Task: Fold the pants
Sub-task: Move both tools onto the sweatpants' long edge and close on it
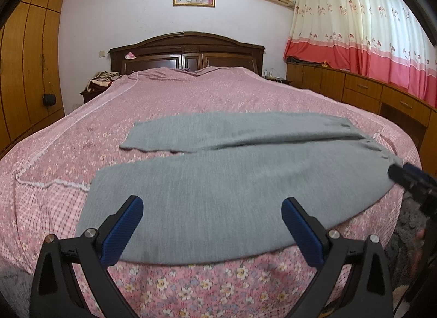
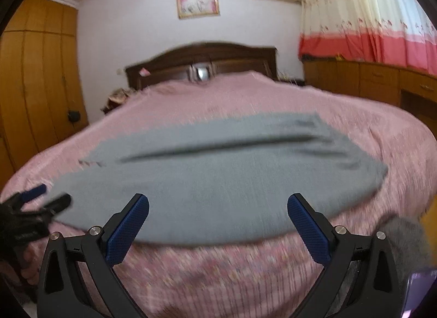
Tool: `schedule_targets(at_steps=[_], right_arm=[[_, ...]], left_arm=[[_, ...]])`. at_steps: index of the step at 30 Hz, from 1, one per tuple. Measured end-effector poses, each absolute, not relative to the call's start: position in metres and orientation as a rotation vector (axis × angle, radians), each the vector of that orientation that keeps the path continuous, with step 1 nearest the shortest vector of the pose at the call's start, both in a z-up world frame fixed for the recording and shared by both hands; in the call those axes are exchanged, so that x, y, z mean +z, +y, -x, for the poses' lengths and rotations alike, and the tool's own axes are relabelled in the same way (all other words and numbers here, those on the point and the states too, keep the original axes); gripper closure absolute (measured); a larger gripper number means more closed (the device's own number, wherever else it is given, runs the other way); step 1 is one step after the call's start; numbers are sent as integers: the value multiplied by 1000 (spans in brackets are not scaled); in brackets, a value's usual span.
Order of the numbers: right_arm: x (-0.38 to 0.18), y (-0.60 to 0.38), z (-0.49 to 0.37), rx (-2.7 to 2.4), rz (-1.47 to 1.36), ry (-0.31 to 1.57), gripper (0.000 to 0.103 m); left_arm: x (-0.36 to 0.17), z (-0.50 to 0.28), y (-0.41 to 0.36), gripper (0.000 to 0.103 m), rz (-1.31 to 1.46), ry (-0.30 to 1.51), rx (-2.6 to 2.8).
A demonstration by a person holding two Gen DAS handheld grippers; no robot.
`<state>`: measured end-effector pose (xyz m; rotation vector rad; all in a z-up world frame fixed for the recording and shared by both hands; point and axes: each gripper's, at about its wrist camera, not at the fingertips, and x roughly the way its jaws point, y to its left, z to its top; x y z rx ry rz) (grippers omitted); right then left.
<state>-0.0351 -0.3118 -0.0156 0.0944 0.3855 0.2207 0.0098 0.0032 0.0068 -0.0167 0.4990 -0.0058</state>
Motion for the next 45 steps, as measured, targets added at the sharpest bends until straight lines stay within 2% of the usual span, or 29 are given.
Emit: schedule_targets(at_steps=[5, 10, 13, 19, 28, 32, 38, 45], right_arm=[[9, -313, 23, 286, -127, 363, 0], [30, -336, -21, 380, -114, 528, 0], [44, -366, -43, 432, -111, 542, 0], [70, -400, -113, 475, 159, 611, 0], [44, -368, -183, 655, 617, 734, 0], [30, -352, -193, 781, 748, 755, 0], [22, -346, -236, 893, 780, 833, 0], [20, -340, -312, 915, 827, 894, 0]], left_arm=[[16, -24, -2, 0, -27, 508, -28], [24, -42, -10, 0, -98, 498, -42], [34, -58, -10, 0, -99, 501, -74], [56, -92, -5, 0, -51, 526, -211], [82, -163, -8, 0, -280, 519, -181], [84, -198, -18, 0, -486, 491, -177], [72, -252, -35, 0, -702, 562, -290], [44, -317, -47, 9, -746, 712, -466]])
